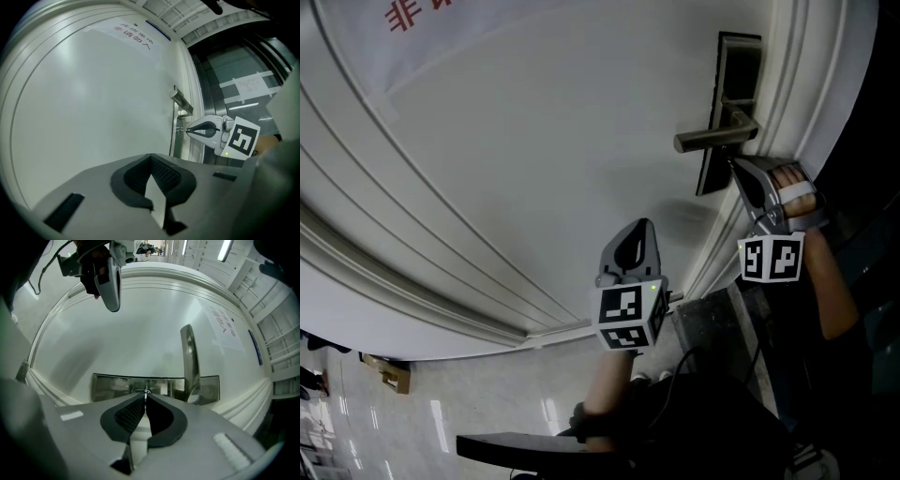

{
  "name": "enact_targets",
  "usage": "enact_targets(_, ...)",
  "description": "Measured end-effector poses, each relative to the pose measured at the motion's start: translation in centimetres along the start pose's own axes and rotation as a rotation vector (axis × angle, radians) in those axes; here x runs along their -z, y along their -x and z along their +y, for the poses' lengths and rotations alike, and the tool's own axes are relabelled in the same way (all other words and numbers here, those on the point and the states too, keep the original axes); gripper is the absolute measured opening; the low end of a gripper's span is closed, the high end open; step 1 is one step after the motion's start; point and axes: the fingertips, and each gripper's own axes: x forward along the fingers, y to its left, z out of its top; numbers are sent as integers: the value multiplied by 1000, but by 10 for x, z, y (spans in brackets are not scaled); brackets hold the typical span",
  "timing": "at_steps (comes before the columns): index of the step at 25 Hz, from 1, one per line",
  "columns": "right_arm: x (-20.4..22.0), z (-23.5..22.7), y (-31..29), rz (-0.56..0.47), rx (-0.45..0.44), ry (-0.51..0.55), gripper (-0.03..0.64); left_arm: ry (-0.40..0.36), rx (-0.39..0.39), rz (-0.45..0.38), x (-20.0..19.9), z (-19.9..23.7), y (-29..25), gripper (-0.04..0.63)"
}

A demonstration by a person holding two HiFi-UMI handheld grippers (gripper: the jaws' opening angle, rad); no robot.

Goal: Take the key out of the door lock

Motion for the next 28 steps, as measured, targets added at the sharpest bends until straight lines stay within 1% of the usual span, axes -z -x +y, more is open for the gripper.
enact_targets(5, 1, 1, 1, 1, 20, 43, 11, 3, -3, -1, 0, 2, 1, 0)
enact_targets(16, 1, 1, 3, -5, 21, 31, 11, 6, 9, -8, -3, -3, -3, 0)
enact_targets(23, 1, 1, 4, -5, 20, 26, 11, 9, -10, 14, 6, 3, 2, 0)
enact_targets(28, 0, 1, 4, -2, 14, 22, 11, 15, -13, 15, 5, 7, 4, 0)
